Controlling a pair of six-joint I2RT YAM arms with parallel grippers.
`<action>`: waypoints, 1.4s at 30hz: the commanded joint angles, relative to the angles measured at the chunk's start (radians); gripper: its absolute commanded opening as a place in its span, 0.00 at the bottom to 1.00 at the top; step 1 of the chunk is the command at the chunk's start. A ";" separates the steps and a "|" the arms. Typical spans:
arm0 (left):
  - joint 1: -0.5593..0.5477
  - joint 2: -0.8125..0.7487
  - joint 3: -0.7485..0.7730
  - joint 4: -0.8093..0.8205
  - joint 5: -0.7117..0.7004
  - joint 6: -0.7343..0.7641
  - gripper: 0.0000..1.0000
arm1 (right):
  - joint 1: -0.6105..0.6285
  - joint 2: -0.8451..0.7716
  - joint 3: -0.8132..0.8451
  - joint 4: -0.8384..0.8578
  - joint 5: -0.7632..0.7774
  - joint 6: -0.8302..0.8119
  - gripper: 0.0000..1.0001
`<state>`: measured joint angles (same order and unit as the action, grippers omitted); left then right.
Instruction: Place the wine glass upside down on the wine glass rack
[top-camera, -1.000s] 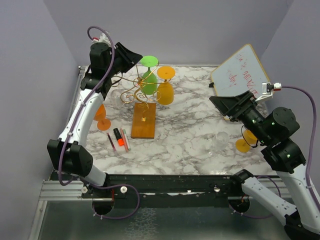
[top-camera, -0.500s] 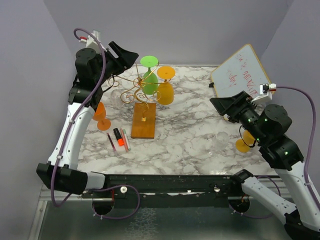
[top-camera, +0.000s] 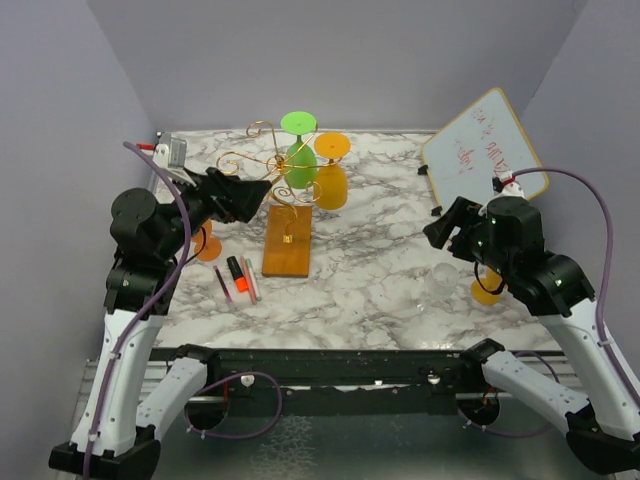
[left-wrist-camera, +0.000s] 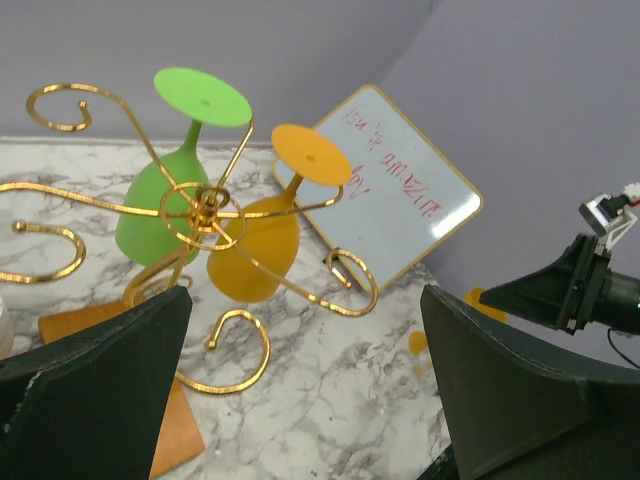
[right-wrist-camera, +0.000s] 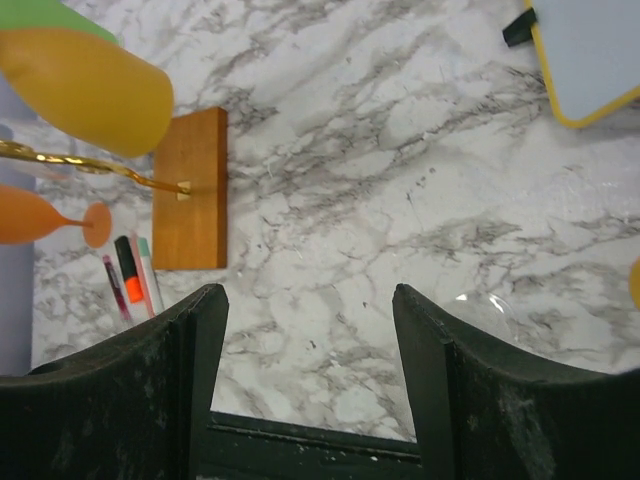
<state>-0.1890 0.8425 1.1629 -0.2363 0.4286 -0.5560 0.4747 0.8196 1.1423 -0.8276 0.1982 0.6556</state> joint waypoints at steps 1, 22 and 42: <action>0.006 -0.123 -0.088 -0.069 -0.034 0.080 0.99 | 0.003 0.020 0.051 -0.212 -0.007 -0.040 0.72; 0.006 -0.387 -0.314 -0.110 0.101 0.055 0.99 | 0.003 0.085 -0.068 -0.230 -0.137 -0.056 0.54; 0.007 -0.428 -0.410 -0.208 0.089 -0.168 0.99 | 0.002 0.123 -0.114 -0.077 -0.281 -0.064 0.01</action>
<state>-0.1890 0.4168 0.7818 -0.4103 0.5007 -0.6415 0.4744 0.9672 1.0363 -1.0187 0.0151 0.5785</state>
